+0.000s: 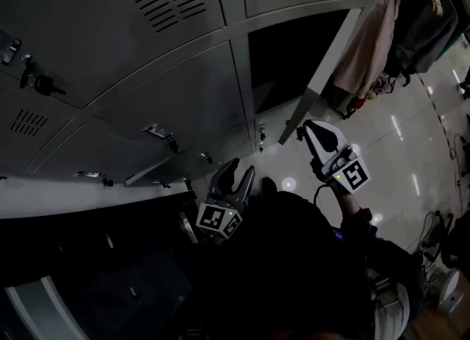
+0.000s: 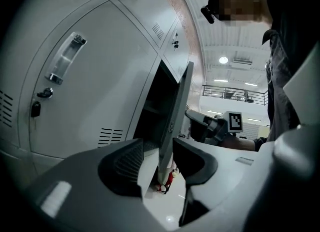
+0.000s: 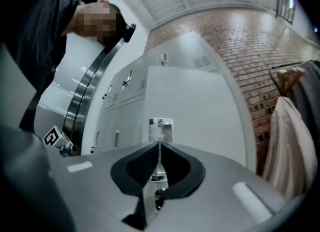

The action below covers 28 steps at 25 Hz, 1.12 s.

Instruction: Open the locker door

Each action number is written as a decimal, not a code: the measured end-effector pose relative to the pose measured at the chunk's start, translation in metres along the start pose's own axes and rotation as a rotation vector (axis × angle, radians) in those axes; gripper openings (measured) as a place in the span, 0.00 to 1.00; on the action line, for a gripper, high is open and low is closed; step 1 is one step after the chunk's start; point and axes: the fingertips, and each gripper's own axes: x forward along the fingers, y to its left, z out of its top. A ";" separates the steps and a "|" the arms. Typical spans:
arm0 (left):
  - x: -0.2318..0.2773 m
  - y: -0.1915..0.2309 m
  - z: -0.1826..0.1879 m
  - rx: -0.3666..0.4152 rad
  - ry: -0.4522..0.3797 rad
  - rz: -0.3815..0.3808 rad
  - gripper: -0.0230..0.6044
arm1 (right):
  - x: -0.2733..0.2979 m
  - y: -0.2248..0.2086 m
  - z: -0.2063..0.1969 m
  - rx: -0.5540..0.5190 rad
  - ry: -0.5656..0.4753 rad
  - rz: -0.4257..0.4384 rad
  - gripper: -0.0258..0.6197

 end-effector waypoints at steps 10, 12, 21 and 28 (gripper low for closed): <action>-0.001 -0.012 -0.012 0.005 0.055 -0.136 0.33 | -0.082 -0.001 0.022 -0.232 0.019 -0.379 0.04; 0.005 -0.017 -0.006 0.017 0.052 -0.168 0.33 | -0.069 0.018 0.017 -0.217 0.029 -0.352 0.04; -0.017 -0.035 -0.016 0.003 0.057 -0.215 0.33 | -0.017 0.036 0.010 -0.198 0.129 -0.216 0.22; -0.055 -0.032 -0.032 -0.038 0.058 -0.152 0.33 | 0.034 0.018 -0.012 -0.177 0.185 -0.171 0.35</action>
